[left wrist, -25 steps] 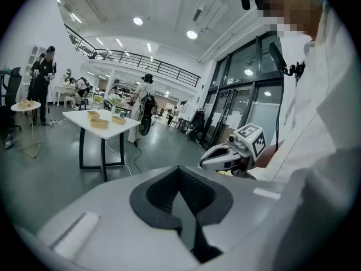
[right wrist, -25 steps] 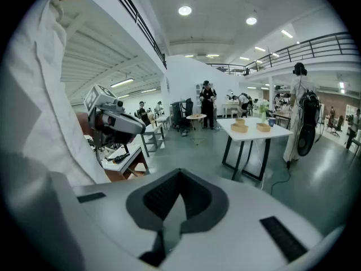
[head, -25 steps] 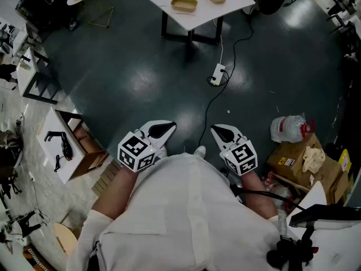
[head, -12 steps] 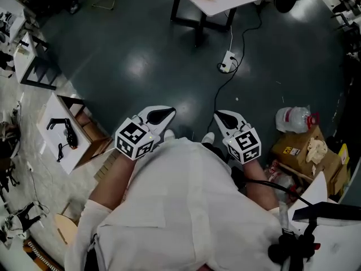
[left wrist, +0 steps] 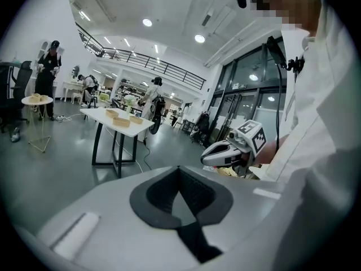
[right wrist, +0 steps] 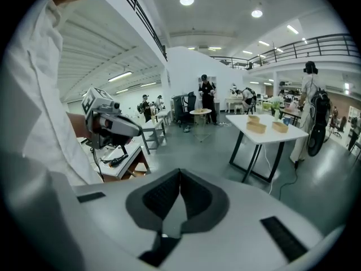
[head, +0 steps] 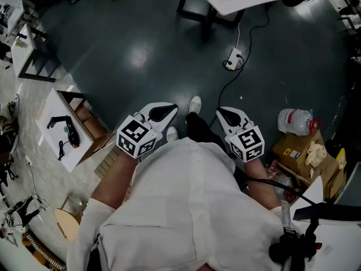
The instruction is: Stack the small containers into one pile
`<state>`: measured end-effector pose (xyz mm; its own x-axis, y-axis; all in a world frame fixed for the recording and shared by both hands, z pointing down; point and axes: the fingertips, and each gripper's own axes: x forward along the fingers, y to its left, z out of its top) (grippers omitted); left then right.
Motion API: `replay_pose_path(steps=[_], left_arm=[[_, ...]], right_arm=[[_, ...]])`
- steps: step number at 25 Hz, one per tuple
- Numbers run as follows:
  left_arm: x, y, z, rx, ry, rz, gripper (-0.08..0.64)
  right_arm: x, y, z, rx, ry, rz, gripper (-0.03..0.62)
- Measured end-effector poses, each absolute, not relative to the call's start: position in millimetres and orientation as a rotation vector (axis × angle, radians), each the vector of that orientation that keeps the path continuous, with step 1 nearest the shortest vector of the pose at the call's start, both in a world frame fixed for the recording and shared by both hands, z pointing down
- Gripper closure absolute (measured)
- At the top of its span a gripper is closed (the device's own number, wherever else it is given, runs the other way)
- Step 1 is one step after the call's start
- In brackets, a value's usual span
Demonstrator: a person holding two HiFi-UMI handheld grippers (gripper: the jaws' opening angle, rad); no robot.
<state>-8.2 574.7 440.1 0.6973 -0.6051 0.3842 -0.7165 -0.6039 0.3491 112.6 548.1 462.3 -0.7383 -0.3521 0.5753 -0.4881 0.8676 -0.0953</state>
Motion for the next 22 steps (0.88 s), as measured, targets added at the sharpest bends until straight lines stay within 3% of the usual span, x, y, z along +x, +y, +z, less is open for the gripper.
replay_pose_path(steps=[9,22], left_arm=[[-27.2,450.0,433.9,2.376,-1.117,0.313,0.552],[-10.5,275.1,414.5,2.415,-1.128,0.364,0.552]], right_arm=[[77.0,408.0,462.4,0.506,-2.544,0.291,0.586],[92.1,237.9,470.1,0.481,-2.575,0.298,0.586]])
